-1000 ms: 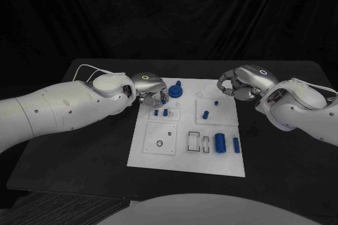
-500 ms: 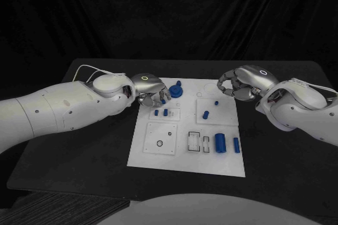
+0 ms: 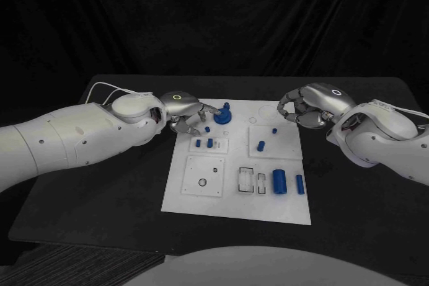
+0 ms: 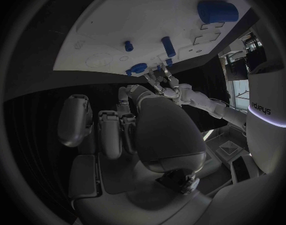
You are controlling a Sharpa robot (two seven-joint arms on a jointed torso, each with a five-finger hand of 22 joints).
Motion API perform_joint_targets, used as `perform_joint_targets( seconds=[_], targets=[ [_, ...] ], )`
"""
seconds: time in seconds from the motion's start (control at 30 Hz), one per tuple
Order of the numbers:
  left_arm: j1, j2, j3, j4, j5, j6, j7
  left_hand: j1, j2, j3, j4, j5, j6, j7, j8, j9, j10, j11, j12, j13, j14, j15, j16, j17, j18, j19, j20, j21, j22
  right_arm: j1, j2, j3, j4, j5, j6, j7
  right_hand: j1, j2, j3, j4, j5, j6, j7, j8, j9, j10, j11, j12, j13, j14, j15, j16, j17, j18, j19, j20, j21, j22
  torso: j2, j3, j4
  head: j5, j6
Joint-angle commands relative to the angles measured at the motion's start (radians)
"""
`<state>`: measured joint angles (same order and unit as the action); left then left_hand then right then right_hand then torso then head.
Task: Assemble the parts on the task board
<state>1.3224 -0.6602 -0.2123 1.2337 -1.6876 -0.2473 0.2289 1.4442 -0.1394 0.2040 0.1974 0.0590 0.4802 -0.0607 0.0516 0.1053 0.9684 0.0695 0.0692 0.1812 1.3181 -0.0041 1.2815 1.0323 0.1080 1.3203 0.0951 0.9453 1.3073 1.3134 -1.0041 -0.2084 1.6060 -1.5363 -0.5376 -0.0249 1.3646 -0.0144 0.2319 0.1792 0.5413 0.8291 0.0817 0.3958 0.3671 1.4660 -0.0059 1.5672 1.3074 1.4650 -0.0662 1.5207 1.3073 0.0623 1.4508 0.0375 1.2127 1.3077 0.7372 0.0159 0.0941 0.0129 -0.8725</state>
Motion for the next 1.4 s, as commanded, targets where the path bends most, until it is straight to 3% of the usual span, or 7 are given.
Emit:
perform_joint_targets(
  seconds=[0.03,0.4,0.53,0.73,0.8,1.17,1.4],
  targets=[
    [-0.001,-0.016,0.001,0.002,-0.001,-0.086,0.016,0.016,0.009,-0.006,0.005,-0.005,0.057,0.003,0.015,0.011,-0.010,-0.002,0.006,0.004,-0.014,-0.001,-0.010,-0.013,0.007,-0.014,0.001,-0.020,0.108,-0.001,-0.007,0.001,0.009,-0.002,-0.006,-0.020,0.001,-0.010,0.007,-0.003,0.002,0.005,0.002,0.002,0.001,0.105,-0.005,0.004,0.263,0.091,-0.007,-0.007,0.211,0.012,-0.006,0.000,-0.009,0.165,0.000,-0.0006,0.0002,-0.005,0.000],
    [0.019,-0.184,0.001,0.064,0.247,-0.211,0.206,-0.083,0.059,-0.053,0.087,0.063,0.390,0.076,0.135,0.071,-0.143,-0.078,0.127,0.084,-0.448,-0.010,-0.278,-0.346,0.057,-0.362,0.026,-0.572,-0.004,0.089,-0.033,0.001,0.052,-0.037,0.102,-0.022,-0.019,-0.124,0.096,-0.004,0.035,0.069,-0.014,-0.036,0.011,-0.553,0.013,-0.899,-0.519,0.027,0.012,-0.189,0.048,0.040,-0.080,0.012,-0.190,0.123,0.001,-0.0026,0.0023,-0.011,0.000],
    [0.024,-0.238,0.001,0.077,0.529,-0.125,0.310,-0.099,0.072,-0.096,0.088,0.084,0.374,0.111,0.181,0.134,-0.417,-0.039,0.493,0.384,-0.735,0.059,-0.420,-0.370,0.041,-0.584,0.057,-0.757,-0.059,0.134,-0.038,0.001,0.075,-0.117,0.203,-0.058,-0.035,-0.157,0.109,-0.021,0.027,0.066,-0.053,-0.077,0.020,-0.616,0.061,-1.069,-0.650,-0.012,0.029,-0.255,-0.012,0.052,-0.122,0.030,-0.283,0.103,0.001,-0.0053,0.0006,-0.006,0.000],
    [0.026,-0.299,0.000,0.106,0.751,-0.023,0.406,-0.090,0.102,-0.214,0.093,0.097,0.254,0.120,0.255,0.202,-0.677,-0.015,0.613,0.390,-0.930,0.048,-0.666,-0.490,0.040,-0.731,0.086,-0.884,-0.166,0.178,-0.040,0.001,0.106,-0.306,0.357,-0.114,-0.047,-0.197,-0.042,-0.013,-0.238,0.017,-0.136,-0.193,-0.023,-0.767,0.055,-1.289,-0.808,-0.064,0.030,-0.358,-0.112,0.062,-0.147,0.039,-0.360,0.087,-0.001,-0.0083,-0.0036,-0.009,0.000],
    [0.026,-0.315,0.000,0.128,0.783,-0.002,0.428,-0.099,0.121,-0.236,0.095,0.101,0.209,0.117,0.253,0.194,-0.737,-0.021,0.599,0.317,-0.990,0.045,-0.758,-0.547,0.044,-0.790,0.084,-0.885,-0.209,0.184,-0.036,0.001,0.109,-0.372,0.387,-0.119,0.070,-0.235,-0.188,0.115,-0.303,0.046,-0.160,-0.250,-0.078,-0.783,0.049,-1.402,-0.929,-0.054,0.024,-0.380,-0.151,0.057,-0.127,0.037,-0.356,0.089,-0.002,-0.0081,0.0005,-0.022,0.000],
    [0.004,-0.325,-0.001,0.190,1.095,0.176,0.481,-0.176,0.235,-0.399,0.096,0.151,-0.072,0.087,-0.009,-0.022,-0.882,-0.055,0.169,-0.123,-1.218,0.054,-1.218,-0.908,0.029,-1.136,0.097,-0.887,-0.463,0.164,-0.013,0.001,0.090,-0.478,0.441,-0.073,0.020,-0.259,-0.212,0.117,-0.360,0.015,-0.159,-0.323,-0.141,-0.709,0.029,-1.453,-1.036,-0.053,0.017,-0.383,-0.177,0.061,-0.122,0.027,-0.401,0.088,-0.013,-0.0262,0.0189,-0.064,0.000],
    [-0.008,-0.326,-0.001,0.203,1.318,0.273,0.510,-0.214,0.225,-0.421,0.096,0.091,-0.170,0.047,-0.018,-0.071,-0.915,-0.091,0.085,-0.155,-1.296,0.060,-1.274,-1.010,0.071,-1.235,0.078,-0.901,-0.771,0.138,-0.008,0.001,0.066,-0.486,0.428,-0.030,0.048,-0.218,-0.176,0.110,-0.166,0.033,-0.120,-0.320,-0.158,-0.615,0.033,-1.432,-1.048,-0.053,0.021,-0.367,-0.176,0.059,-0.114,0.030,-0.406,0.097,-0.018,-0.0449,0.0306,-0.081,0.000]
  ],
)
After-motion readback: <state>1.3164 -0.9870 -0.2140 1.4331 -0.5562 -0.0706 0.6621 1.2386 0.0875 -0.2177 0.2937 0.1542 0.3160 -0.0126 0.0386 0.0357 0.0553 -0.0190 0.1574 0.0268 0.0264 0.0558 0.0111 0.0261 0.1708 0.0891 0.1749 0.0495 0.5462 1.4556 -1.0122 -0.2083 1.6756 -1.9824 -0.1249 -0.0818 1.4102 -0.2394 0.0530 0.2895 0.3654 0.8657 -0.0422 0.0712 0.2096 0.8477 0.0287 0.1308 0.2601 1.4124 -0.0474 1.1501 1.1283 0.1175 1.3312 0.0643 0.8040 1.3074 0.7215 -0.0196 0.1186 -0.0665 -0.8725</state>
